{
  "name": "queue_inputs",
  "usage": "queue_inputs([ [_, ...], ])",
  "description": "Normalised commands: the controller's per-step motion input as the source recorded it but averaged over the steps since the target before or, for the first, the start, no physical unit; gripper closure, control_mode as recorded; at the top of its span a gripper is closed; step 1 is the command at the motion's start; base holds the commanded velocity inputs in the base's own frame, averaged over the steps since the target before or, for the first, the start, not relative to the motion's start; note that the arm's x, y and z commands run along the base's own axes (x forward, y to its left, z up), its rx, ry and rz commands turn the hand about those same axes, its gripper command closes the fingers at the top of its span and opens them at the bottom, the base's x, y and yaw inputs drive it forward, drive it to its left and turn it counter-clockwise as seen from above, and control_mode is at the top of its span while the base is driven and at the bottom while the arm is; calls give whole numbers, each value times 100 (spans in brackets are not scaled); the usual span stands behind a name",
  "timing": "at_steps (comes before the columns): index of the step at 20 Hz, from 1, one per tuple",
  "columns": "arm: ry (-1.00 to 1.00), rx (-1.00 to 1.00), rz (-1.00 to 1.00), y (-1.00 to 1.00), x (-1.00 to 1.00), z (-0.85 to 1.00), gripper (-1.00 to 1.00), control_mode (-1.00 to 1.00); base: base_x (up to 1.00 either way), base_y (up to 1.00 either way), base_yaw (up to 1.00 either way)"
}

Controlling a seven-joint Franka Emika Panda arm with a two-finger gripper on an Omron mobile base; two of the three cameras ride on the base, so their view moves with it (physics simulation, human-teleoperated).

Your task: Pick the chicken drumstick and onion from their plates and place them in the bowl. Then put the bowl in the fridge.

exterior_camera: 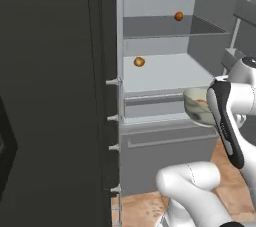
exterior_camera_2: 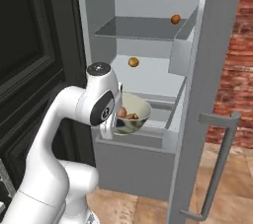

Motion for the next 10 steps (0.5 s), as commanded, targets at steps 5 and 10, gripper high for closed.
queue_inputs([
  [5, 0, 0, 0, 0, 0, 0, 100, 100, 67, 31, -17],
  [10, 0, 0, 0, 0, 0, 0, 100, 100, 52, 7, -13],
])
